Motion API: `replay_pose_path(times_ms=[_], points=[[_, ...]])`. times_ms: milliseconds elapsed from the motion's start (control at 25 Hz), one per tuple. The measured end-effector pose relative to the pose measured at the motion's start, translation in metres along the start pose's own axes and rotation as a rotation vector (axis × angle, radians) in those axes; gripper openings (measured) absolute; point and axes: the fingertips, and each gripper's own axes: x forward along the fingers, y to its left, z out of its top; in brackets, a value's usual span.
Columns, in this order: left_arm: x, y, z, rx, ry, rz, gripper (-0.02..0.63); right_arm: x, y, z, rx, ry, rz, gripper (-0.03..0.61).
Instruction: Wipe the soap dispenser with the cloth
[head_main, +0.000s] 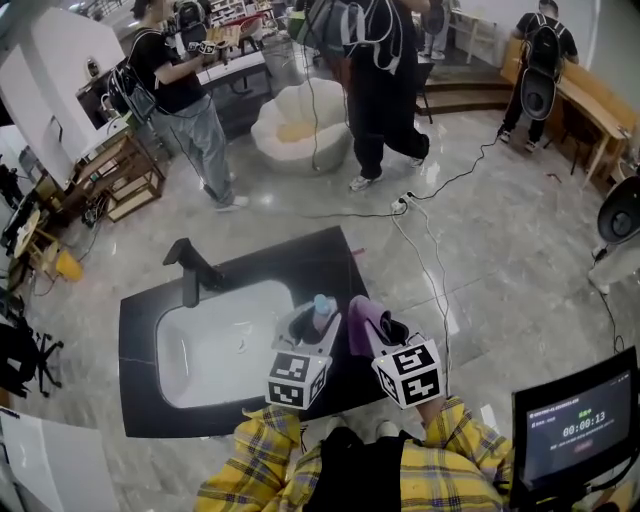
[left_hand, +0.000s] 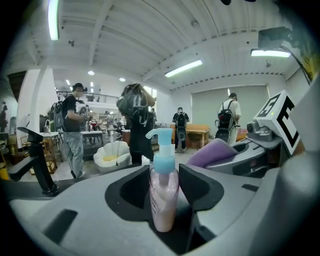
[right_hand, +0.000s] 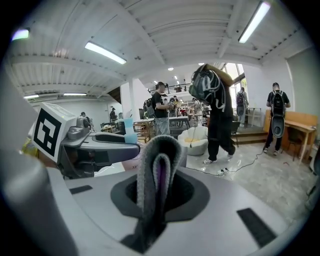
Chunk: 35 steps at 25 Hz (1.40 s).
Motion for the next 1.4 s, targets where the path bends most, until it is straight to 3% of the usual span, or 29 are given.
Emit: replay_pose_path(times_ms=[840, 1400], points=[[-0.010, -0.003, -0.007, 0.226, 0.013, -0.643, 0.175, 0.001, 0.005, 0.027, 0.064, -0.071, 0.009, 0.043], [-0.018, -0.007, -0.011, 0.289, 0.005, -0.931, 0.175, -0.009, 0.001, 0.030, 0.078, -0.075, -0.014, 0.043]])
